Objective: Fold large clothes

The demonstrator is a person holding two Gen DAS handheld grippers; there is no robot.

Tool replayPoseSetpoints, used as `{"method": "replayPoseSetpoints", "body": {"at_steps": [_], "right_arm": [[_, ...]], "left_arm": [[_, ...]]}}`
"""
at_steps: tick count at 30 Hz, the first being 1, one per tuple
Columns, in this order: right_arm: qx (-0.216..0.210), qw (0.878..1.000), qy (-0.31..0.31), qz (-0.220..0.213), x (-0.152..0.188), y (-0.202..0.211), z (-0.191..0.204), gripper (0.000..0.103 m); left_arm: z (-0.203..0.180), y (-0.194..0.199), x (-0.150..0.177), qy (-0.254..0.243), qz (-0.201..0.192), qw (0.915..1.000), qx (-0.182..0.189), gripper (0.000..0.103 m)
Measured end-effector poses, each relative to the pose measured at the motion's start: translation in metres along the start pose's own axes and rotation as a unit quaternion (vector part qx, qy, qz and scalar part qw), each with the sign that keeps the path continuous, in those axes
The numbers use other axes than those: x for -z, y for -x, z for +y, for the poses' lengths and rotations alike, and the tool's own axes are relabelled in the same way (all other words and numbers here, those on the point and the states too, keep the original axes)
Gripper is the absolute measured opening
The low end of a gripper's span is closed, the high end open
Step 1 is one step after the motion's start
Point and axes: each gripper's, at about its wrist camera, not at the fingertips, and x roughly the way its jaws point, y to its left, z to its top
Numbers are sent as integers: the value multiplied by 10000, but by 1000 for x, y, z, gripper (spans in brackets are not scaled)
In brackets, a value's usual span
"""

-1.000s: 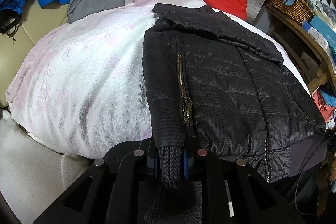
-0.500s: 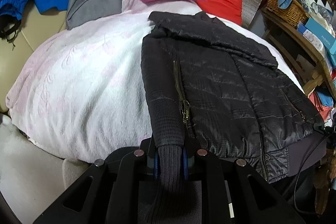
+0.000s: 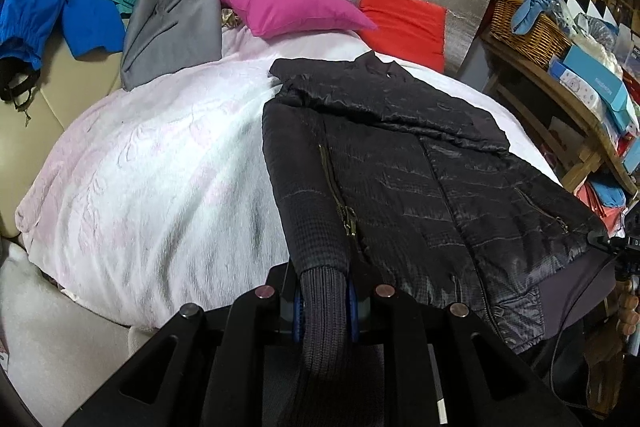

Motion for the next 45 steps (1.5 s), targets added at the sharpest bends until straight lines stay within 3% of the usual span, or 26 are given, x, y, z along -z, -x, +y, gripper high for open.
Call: {"method": "replayPoseSetpoints", "body": {"at_steps": [15, 45], "right_arm": [[-254, 9993, -269, -80, 13, 14, -28, 14], [-434, 9985, -284, -150, 14, 17, -26, 14]], "left_arm": [[-9, 12, 11, -117, 75, 9998, -135, 18], [0, 7, 12, 89, 148, 9998, -28, 18]]}}
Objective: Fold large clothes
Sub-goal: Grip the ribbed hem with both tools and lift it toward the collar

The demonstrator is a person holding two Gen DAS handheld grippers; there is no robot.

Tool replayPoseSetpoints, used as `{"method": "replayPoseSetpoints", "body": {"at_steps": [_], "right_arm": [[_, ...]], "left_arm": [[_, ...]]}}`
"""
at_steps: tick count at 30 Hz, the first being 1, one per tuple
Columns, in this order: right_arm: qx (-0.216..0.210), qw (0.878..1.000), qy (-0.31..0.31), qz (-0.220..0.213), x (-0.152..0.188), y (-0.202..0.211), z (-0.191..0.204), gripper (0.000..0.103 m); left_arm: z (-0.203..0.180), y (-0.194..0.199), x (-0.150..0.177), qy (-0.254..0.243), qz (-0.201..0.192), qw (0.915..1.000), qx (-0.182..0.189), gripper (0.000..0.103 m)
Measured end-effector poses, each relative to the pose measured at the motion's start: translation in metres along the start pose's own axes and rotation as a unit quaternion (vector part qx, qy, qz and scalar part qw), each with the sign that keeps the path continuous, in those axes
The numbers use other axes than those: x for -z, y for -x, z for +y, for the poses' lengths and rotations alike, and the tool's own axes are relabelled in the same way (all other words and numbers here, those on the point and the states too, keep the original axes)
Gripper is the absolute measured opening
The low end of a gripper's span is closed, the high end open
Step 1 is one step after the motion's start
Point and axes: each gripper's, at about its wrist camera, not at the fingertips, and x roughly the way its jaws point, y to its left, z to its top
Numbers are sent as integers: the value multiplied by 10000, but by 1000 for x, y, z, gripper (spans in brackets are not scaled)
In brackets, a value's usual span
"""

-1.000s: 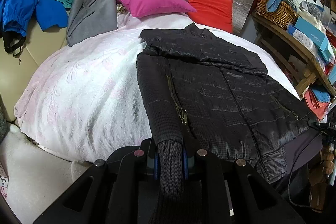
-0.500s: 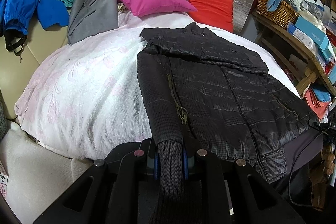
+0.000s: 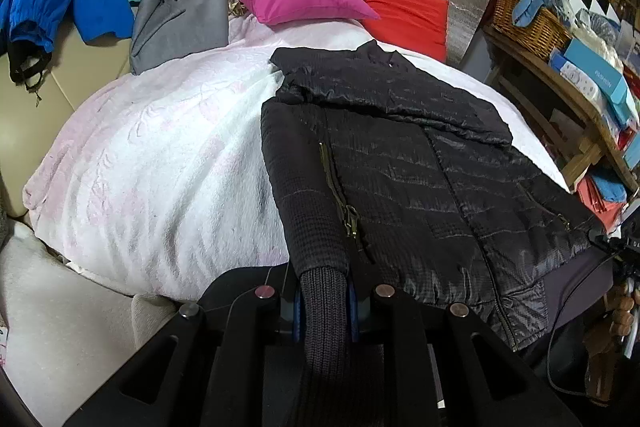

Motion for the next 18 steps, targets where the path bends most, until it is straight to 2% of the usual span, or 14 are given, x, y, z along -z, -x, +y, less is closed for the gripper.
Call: {"method": "replayPoseSetpoints", "body": {"at_steps": [7, 18], "right_arm": [[-161, 9998, 44, -58, -12, -1, 8, 14], [-544, 9975, 253, -375, -68, -7, 37, 14]], "left_arm": [[2, -4, -15, 65, -20, 9998, 170, 18], [-4, -4, -79, 178, -445, 9980, 401, 18]]}}
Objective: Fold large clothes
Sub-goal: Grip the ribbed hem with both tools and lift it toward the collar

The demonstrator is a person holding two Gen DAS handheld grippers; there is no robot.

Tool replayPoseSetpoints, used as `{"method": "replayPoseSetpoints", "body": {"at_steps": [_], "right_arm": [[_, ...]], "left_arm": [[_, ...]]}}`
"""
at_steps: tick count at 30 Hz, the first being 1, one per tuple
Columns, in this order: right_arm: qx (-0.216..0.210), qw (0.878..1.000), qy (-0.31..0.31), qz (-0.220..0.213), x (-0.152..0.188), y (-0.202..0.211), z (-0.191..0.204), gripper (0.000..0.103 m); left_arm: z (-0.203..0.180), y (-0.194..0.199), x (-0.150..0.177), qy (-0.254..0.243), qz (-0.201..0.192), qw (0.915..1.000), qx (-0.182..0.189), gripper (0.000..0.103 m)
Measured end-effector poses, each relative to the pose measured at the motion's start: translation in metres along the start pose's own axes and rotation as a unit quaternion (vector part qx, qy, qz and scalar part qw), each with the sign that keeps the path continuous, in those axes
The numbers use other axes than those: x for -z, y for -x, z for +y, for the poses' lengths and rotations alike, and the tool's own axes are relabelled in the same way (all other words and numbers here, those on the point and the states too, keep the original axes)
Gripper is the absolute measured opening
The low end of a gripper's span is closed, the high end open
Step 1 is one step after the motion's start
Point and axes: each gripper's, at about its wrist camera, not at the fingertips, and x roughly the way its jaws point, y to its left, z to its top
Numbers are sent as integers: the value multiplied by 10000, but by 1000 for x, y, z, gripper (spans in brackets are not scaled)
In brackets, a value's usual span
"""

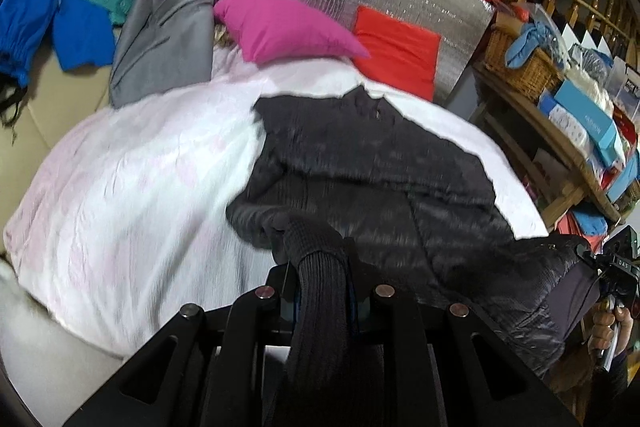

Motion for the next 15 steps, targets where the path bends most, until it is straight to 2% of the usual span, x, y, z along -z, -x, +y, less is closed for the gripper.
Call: {"method": "replayPoseSetpoints", "body": {"at_steps": [8, 15], "right_arm": [[-160, 9993, 172, -295, -54, -15, 23, 13], [-333, 9965, 137, -758, -111, -31, 37, 13]], "left_arm": [[-19, -12, -65, -207, -481, 9986, 40, 18], [-25, -30, -115, -214, -883, 9959, 43, 18]]}}
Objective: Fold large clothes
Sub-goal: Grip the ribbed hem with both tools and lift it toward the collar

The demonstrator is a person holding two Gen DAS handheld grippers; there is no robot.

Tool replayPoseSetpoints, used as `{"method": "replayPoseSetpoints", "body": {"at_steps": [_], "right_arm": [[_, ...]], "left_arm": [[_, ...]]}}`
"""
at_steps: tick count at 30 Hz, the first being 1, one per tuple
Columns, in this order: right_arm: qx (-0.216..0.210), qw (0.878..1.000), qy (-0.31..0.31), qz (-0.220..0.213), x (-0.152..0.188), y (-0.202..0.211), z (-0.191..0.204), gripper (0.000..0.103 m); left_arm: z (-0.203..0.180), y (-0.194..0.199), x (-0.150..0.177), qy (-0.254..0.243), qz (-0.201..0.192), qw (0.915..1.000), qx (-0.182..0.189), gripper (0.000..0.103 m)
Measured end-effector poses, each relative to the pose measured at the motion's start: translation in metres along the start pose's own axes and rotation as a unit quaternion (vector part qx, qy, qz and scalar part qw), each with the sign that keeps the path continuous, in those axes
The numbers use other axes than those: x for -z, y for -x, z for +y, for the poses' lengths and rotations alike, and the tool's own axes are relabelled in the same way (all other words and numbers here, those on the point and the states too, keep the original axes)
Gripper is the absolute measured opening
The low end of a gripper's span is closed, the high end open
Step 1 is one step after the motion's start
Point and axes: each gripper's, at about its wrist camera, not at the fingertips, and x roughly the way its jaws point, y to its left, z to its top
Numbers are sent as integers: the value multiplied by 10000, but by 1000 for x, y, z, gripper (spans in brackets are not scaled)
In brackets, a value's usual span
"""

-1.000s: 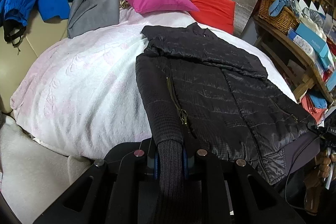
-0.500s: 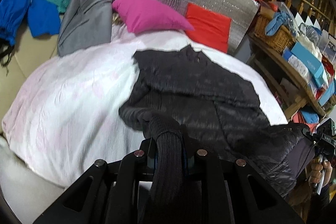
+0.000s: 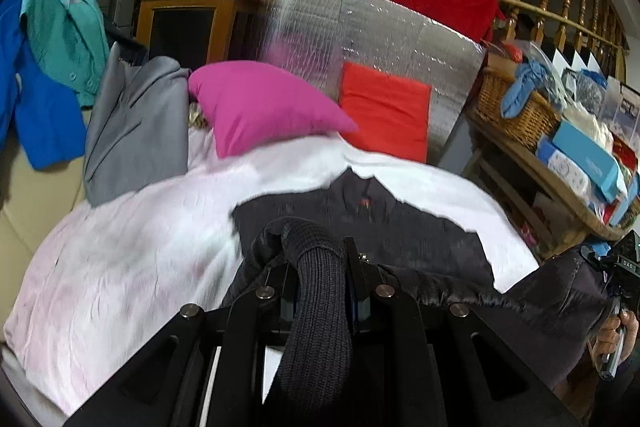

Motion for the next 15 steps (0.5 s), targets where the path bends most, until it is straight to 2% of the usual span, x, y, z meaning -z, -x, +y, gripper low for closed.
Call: {"method": "replayPoseSetpoints", "body": {"at_steps": [9, 15], "right_arm": [[184, 9993, 6, -338, -80, -70, -3, 13], [639, 9973, -128, -334, -126, -122, -33, 13]], "left_arm": [[9, -75, -61, 133, -124, 9994, -285, 18], [24, -147, -85, 248, 149, 9979, -579, 18]]}}
